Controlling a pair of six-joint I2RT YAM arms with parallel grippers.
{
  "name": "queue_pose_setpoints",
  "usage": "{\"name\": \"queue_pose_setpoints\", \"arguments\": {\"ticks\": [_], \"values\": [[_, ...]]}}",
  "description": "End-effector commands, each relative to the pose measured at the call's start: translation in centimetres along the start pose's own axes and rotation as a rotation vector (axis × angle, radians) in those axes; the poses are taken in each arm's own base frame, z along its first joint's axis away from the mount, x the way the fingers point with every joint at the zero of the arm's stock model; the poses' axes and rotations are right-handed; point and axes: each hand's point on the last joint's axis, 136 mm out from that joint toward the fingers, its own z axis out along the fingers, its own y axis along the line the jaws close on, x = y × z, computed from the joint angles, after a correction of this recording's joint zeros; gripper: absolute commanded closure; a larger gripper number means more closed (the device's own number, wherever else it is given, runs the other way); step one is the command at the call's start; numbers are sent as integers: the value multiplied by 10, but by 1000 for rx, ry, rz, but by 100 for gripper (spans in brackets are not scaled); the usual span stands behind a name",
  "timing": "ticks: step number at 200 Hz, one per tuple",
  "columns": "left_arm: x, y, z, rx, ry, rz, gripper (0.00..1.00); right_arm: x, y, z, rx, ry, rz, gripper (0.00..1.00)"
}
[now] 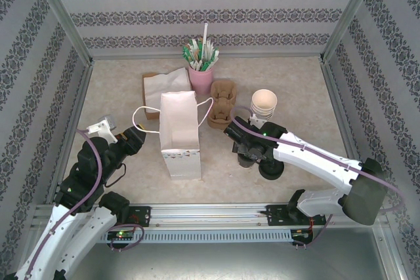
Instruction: Pack the takeout coffee
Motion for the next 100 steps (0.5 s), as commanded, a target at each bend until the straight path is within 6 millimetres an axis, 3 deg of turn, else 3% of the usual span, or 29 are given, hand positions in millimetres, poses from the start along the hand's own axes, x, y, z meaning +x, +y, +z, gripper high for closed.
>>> {"name": "queue_pose_setpoints", "arguments": {"ticks": [1, 100], "values": [[-4, -3, -3, 6, -11, -5, 46, 4, -6, 3, 30, 9, -64, 26], [-4, -2, -5, 5, -16, -2, 46, 30, -23, 19, 35, 184, -162, 30]]}}
